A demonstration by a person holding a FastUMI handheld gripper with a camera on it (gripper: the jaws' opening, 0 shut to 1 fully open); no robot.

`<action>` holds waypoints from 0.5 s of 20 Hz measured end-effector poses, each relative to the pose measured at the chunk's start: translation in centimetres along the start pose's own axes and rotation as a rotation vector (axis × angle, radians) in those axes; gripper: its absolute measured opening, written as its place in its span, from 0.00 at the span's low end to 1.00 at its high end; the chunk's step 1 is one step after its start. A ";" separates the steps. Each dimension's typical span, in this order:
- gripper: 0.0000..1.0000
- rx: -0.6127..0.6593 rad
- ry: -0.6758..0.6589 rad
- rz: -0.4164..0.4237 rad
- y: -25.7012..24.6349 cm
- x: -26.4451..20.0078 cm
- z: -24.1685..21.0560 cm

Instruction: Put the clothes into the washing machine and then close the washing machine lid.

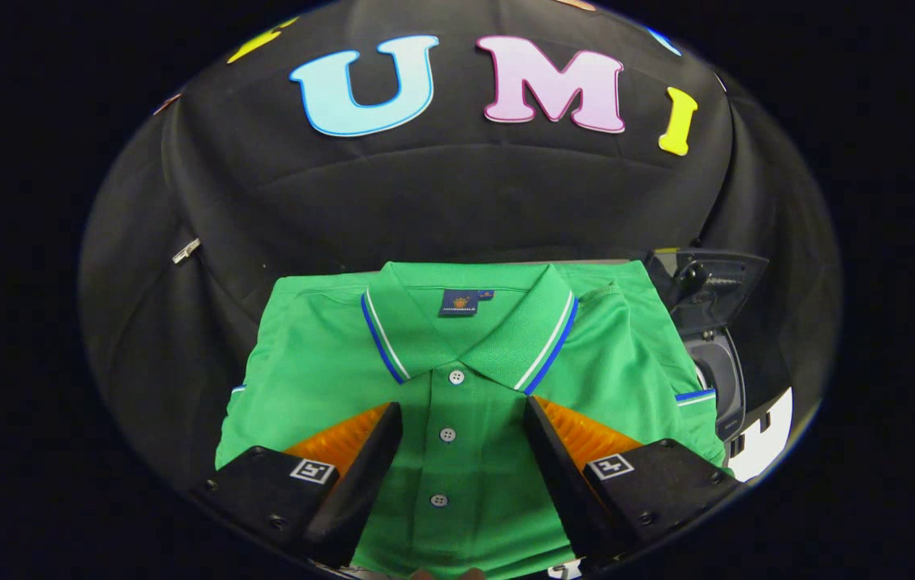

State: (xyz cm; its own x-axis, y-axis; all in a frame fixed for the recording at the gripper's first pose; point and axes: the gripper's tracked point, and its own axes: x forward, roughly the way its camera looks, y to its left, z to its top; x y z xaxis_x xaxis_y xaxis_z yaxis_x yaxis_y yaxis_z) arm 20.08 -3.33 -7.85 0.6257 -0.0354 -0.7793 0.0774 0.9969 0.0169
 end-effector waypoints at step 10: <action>0.20 -0.029 0.138 -0.049 -0.2 0.9 0.6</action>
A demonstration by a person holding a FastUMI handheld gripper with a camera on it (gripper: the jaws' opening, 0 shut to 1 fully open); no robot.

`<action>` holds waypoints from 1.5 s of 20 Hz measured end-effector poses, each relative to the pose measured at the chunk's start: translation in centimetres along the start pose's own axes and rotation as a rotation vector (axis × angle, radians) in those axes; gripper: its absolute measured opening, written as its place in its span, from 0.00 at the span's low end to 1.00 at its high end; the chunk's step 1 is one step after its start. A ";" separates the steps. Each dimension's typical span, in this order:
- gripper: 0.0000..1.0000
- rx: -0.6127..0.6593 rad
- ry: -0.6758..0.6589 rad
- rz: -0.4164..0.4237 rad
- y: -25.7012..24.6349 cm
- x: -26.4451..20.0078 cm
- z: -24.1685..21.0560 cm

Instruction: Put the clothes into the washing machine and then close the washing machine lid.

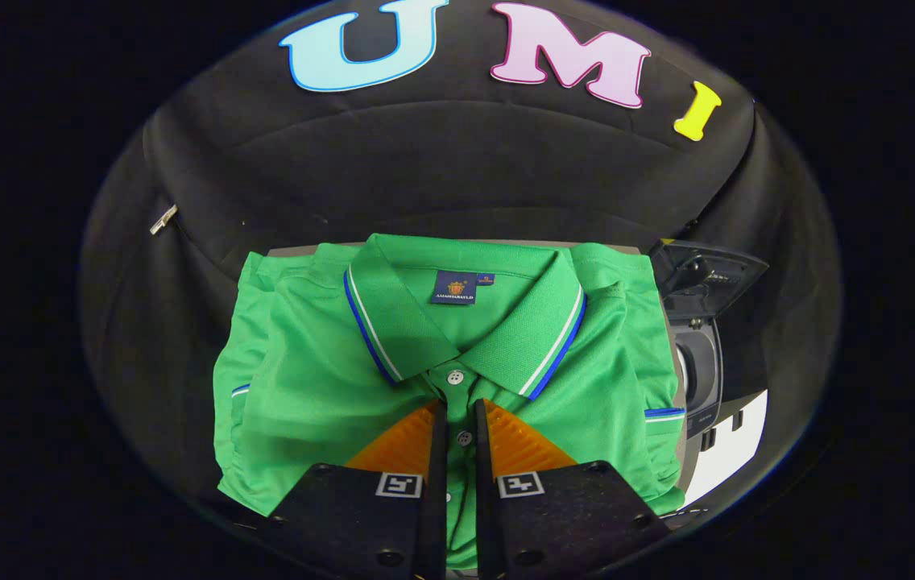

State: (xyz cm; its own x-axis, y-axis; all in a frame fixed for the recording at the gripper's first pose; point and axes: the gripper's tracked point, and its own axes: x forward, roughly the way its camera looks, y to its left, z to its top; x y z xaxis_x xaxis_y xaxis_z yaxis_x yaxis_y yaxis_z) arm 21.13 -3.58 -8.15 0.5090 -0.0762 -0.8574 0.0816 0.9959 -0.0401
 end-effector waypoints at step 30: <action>0.11 -0.101 -0.679 0.134 -0.3 -7.8 2.3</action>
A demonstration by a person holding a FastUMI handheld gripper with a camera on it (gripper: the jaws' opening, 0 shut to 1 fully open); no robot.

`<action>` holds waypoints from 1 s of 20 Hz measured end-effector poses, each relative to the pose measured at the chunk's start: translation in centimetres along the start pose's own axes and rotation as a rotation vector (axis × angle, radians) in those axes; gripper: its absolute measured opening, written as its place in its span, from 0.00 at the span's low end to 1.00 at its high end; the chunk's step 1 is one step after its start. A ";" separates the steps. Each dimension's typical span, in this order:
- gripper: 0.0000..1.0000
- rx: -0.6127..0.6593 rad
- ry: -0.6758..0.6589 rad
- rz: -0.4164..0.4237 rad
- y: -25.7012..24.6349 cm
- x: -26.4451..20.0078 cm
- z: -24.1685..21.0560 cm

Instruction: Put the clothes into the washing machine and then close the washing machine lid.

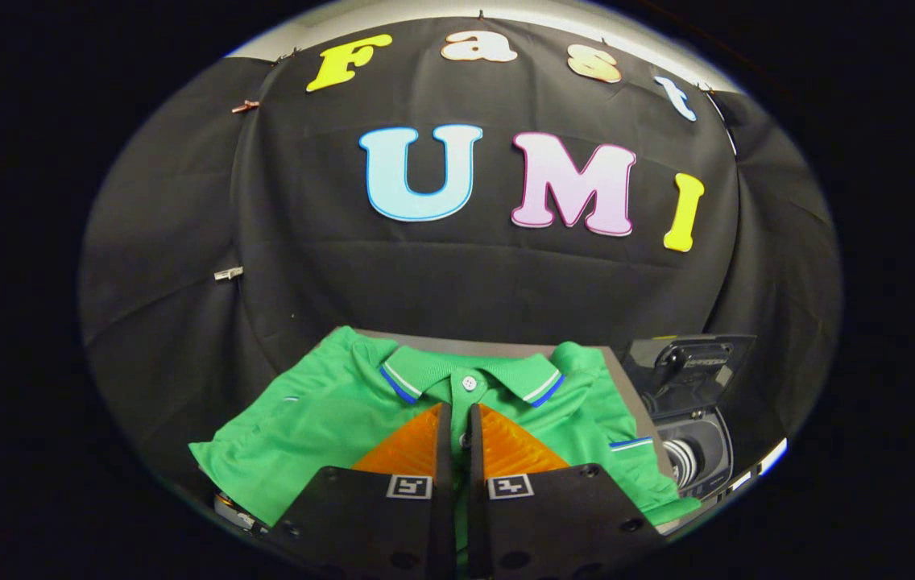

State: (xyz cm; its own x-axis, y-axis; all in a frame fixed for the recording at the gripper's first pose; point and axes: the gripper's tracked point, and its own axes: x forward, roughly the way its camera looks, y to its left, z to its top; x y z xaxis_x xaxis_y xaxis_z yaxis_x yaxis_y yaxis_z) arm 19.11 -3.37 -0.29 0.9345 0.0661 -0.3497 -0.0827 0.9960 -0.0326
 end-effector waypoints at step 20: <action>0.98 0.091 0.142 0.016 -1.0 0.9 -3.8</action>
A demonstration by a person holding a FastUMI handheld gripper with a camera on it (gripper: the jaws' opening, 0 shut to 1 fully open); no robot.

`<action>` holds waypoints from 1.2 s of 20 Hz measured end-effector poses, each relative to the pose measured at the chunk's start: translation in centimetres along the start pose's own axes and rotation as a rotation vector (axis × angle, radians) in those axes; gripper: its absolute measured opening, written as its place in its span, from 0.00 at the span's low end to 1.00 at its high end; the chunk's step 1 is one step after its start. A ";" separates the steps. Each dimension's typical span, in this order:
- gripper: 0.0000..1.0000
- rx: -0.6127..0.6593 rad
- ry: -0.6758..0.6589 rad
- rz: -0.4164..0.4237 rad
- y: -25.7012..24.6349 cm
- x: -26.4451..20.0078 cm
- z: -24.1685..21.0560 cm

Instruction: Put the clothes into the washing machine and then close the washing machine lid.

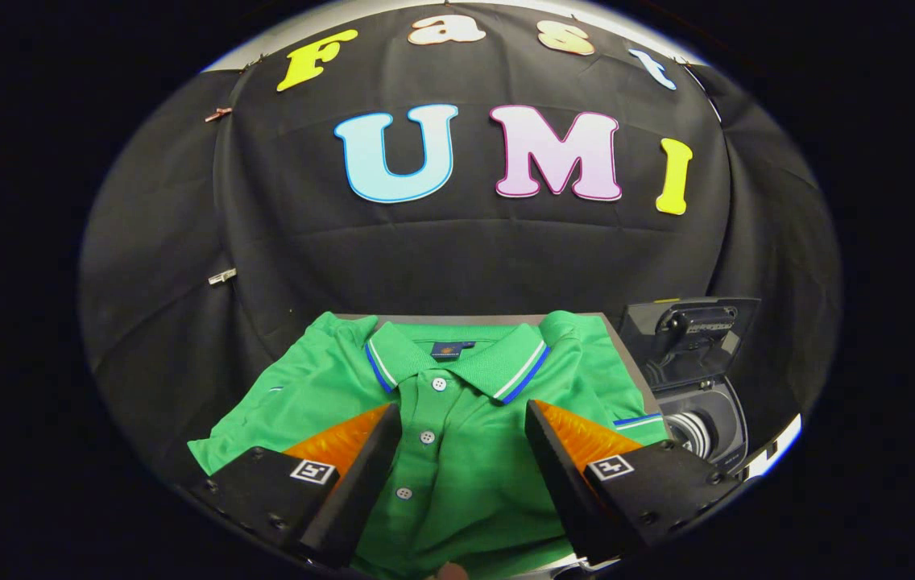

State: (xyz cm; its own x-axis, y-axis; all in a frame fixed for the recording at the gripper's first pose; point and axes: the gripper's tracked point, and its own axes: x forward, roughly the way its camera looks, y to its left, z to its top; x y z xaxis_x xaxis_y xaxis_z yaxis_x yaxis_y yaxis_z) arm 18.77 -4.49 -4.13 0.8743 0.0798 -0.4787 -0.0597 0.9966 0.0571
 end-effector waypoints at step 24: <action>0.06 -0.135 0.040 -0.068 -0.7 0.6 0.0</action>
State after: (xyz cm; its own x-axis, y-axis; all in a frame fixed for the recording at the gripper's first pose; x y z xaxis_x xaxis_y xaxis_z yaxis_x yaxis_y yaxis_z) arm 19.30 -5.16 -4.48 0.8586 0.0103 -0.5125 -0.0680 0.9933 -0.0939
